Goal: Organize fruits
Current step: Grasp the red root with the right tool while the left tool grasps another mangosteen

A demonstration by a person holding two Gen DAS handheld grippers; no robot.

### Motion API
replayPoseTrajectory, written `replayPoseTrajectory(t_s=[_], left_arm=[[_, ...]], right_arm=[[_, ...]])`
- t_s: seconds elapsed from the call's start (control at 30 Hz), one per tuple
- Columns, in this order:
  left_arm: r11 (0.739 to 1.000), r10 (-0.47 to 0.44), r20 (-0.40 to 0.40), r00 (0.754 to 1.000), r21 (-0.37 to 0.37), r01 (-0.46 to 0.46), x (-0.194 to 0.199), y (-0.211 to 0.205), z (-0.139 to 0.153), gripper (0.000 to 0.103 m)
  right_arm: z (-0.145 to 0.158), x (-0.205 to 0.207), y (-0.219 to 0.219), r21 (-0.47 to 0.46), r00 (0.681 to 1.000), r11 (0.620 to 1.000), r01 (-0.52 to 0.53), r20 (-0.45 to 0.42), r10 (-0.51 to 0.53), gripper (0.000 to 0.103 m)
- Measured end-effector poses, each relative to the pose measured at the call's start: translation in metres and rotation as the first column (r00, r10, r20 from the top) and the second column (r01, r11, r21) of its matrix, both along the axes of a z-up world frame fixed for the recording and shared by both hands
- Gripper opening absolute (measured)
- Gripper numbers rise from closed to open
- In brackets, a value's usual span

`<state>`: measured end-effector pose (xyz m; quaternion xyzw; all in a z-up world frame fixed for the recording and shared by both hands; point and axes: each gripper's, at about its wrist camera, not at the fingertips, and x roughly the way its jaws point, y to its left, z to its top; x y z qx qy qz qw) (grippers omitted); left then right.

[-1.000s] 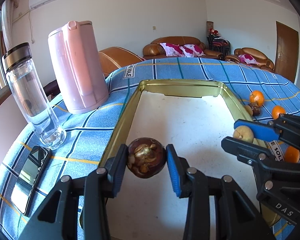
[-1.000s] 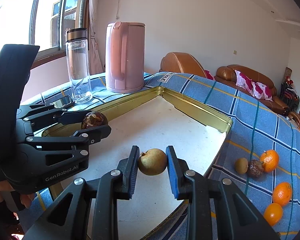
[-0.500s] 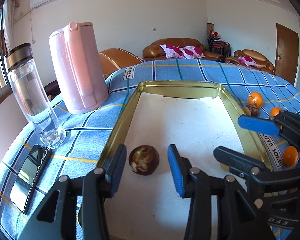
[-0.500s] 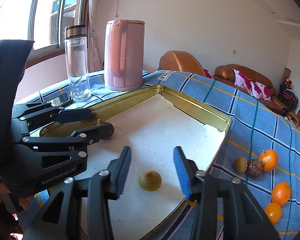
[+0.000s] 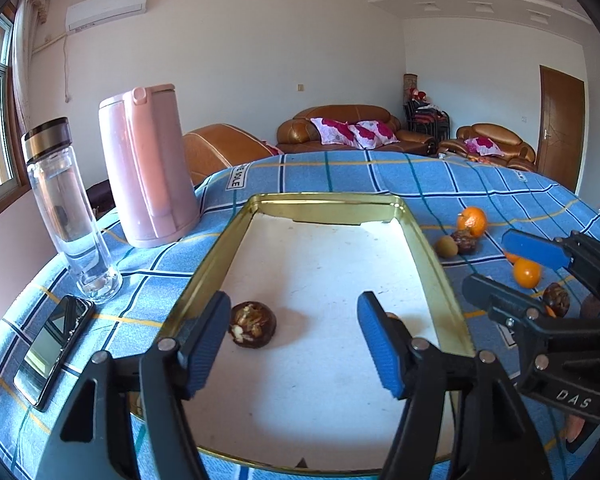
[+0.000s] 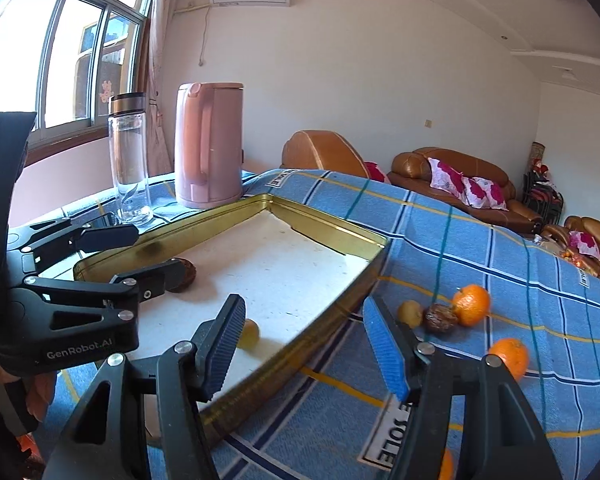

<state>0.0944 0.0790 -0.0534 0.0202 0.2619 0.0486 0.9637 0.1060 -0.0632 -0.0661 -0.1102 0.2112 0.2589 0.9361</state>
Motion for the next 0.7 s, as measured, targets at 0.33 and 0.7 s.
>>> replayPoseTrajectory(t_s=[0.33, 0.7], left_arm=[[0.984, -0.180, 0.028, 0.983, 0.017, 0.180, -0.009, -0.082, 0.003, 0.077], [0.945, -0.323, -0.114, 0.939, 0.013, 0.327, 0.014, -0.145, -0.012, 0.077]], right_arm=[[-0.005, -0.009, -0.091, -0.038, 0.974, 0.975, 0.219, -0.059, -0.220, 0.063], [-0.029, 0.006, -0.106, -0.259, 0.948, 0.939, 0.227, -0.164, -0.275, 0.042]])
